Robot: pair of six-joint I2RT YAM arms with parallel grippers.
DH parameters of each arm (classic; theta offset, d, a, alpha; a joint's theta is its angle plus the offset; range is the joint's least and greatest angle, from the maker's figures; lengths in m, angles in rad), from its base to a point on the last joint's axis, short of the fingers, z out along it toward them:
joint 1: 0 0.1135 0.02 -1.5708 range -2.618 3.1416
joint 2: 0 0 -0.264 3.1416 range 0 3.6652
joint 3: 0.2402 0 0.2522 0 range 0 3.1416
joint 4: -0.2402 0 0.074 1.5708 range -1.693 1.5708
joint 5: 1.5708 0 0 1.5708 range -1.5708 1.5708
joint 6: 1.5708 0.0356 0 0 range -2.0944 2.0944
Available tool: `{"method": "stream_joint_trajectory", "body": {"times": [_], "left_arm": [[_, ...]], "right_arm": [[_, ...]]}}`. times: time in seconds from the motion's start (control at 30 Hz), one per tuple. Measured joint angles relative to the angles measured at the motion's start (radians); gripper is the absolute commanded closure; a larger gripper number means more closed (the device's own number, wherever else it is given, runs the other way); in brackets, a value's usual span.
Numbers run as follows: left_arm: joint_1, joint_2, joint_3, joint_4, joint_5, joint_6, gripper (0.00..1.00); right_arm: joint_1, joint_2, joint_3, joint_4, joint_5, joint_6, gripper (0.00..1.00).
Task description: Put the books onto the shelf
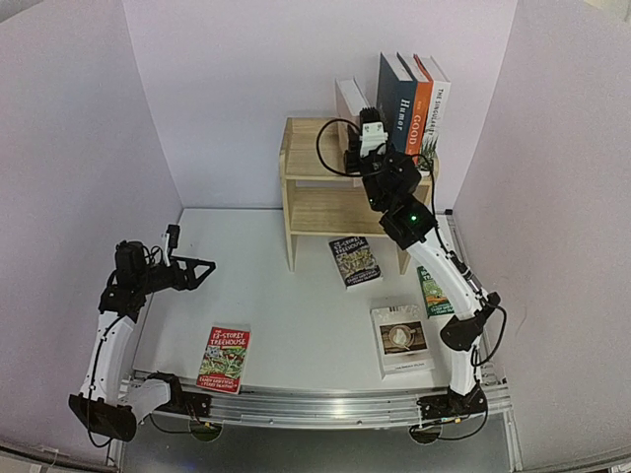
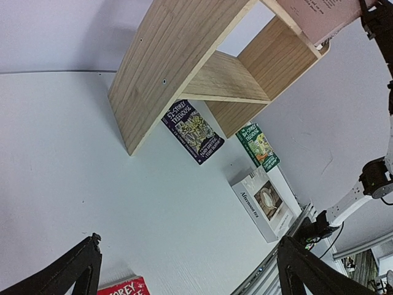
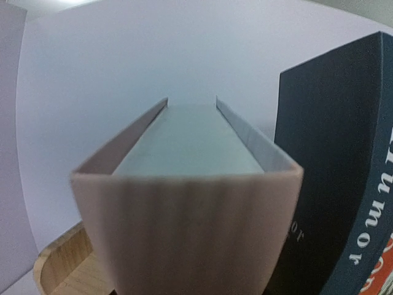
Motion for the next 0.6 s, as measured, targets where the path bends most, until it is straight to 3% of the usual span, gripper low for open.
{"method": "stream_joint_trajectory", "body": {"times": [0.43, 0.6], "left_arm": [[0.000, 0.003, -0.023, -0.002, 0.022, 0.039, 0.00], [0.000, 0.013, -0.023, -0.003, 0.036, 0.061, 0.00]], "right_arm": [[-0.074, 0.045, 0.040, 0.025, 0.008, 0.001, 0.84], [-0.080, 0.052, 0.047, 0.031, 0.016, 0.001, 0.68]]}}
